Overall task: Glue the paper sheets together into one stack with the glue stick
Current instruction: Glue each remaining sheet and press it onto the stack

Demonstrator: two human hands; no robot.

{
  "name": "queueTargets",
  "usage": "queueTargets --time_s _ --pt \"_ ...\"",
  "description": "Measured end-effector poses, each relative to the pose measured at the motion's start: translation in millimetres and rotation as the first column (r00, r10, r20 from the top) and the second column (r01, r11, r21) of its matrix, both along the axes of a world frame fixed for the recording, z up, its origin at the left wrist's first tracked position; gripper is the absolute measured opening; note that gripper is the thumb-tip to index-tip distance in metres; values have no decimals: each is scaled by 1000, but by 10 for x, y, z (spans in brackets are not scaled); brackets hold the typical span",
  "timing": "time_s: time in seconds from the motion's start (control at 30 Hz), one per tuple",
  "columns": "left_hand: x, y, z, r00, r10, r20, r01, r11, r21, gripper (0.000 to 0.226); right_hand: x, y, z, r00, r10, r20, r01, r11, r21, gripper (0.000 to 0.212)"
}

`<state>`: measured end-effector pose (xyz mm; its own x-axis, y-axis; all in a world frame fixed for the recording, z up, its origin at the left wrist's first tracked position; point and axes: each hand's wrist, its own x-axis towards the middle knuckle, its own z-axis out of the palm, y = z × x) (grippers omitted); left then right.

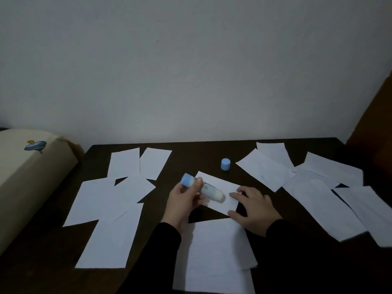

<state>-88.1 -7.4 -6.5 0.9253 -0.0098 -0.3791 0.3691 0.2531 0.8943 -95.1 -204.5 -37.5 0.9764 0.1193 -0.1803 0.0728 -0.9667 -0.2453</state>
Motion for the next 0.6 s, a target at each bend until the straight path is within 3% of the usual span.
queueTargets --time_s 0.13,0.3,0.37,0.4,0.5,0.6 --pt "11 -110 30 990 -10 -137 -13 986 -164 26 -9 -40 33 999 40 -31 -42 998 -44 70" --pt "-62 -217 3 997 -50 -54 42 991 -127 34 -15 -98 44 998 54 -13 -54 999 7 65" --pt "-102 -247 -26 997 -66 47 67 998 -16 42 -8 -116 19 999 49 21 -50 998 46 58" --pt "-124 -270 -36 990 -92 110 80 991 112 45 -7 -121 8 998 52 30 -53 998 43 56" --pt "-189 -361 -40 924 -243 296 59 854 517 44 -4 -112 0 998 49 39 -50 998 23 56" --pt "-229 -420 -49 845 -393 363 65 749 660 41 -15 -101 5 998 43 52 -46 998 43 54"
